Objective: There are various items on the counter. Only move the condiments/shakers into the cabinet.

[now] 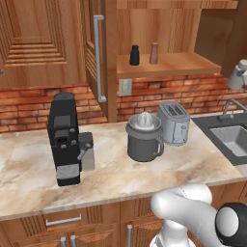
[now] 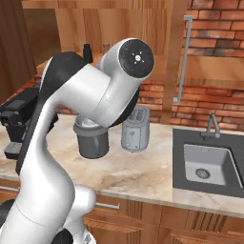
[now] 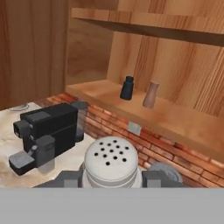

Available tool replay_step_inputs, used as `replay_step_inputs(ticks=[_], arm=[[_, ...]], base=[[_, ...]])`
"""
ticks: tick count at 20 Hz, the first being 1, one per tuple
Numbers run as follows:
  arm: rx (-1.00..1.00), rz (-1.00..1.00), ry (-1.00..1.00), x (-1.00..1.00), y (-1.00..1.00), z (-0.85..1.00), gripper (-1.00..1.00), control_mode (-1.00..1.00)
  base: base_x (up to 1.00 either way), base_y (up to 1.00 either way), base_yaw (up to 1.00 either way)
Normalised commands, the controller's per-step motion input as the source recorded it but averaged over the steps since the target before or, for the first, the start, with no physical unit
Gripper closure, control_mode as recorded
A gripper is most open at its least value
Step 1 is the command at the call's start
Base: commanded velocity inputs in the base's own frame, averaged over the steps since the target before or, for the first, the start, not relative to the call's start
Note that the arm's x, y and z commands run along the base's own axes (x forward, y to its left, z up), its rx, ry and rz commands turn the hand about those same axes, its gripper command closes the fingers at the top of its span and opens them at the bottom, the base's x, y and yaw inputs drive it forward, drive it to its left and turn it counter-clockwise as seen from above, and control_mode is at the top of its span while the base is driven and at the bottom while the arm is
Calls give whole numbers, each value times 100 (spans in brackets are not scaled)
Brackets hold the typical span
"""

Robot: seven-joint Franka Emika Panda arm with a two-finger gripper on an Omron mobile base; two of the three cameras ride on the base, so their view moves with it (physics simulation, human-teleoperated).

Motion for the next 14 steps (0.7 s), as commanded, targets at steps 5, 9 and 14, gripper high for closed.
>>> replay_step_inputs(ticks=[5,9,14], arm=[[0,-1,0,70,4,0,100,-100],[0,-3,0,73,2,0,100,-100],[2,-4,-1,82,6,0,100,-100]], base=[[0,0,0],[0,0,0],[0,0,0]])
